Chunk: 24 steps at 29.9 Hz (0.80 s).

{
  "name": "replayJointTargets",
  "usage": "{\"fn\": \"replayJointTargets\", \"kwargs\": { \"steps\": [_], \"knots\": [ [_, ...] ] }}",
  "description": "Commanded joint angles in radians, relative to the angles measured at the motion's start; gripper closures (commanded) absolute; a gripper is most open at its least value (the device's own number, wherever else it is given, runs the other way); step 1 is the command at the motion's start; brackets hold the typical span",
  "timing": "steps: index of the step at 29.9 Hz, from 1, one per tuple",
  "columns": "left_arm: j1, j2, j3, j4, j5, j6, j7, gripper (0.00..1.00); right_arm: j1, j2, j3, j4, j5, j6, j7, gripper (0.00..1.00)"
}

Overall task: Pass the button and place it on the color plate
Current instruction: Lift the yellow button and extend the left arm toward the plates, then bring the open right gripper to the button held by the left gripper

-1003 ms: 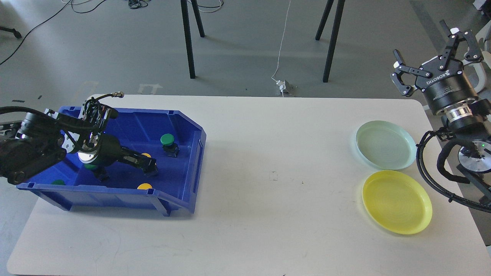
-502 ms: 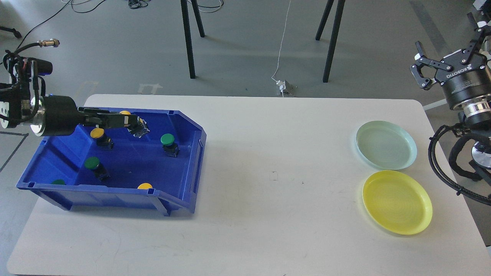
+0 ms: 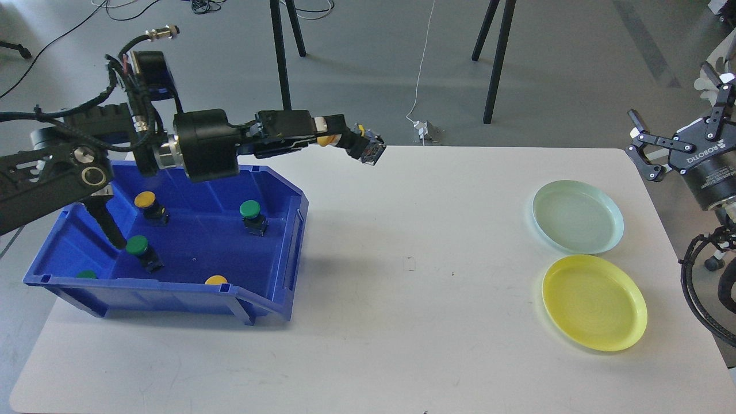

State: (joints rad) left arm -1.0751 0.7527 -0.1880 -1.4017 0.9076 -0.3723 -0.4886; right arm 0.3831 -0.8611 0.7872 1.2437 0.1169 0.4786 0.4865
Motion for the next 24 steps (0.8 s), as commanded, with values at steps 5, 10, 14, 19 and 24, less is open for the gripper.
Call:
{"fn": "replayJointTargets", "kwargs": {
  "steps": [5, 10, 14, 19, 24],
  "knots": [
    [0.059, -0.251, -0.021, 0.130, -0.035, 0.069, 0.000, 0.89, -0.111, 0.030, -0.009, 0.158, -0.204, -0.005, 0.000, 0.00],
    [0.083, -0.282, -0.021, 0.147, -0.030, 0.073, 0.000, 0.89, -0.113, 0.132, -0.094, 0.191, -0.282, -0.017, 0.000, 0.00],
    [0.084, -0.282, -0.021, 0.148, -0.030, 0.067, 0.000, 0.89, -0.060, 0.209, -0.170, 0.187, -0.289, -0.034, 0.001, 0.00],
    [0.084, -0.283, -0.021, 0.148, -0.032, 0.066, 0.000, 0.89, 0.022, 0.263, -0.252, 0.181, -0.289, -0.051, 0.002, 0.00],
    [0.084, -0.283, -0.021, 0.148, -0.032, 0.064, 0.000, 0.89, 0.108, 0.278, -0.327, 0.178, -0.287, -0.054, 0.002, 0.00]
  ]
}}
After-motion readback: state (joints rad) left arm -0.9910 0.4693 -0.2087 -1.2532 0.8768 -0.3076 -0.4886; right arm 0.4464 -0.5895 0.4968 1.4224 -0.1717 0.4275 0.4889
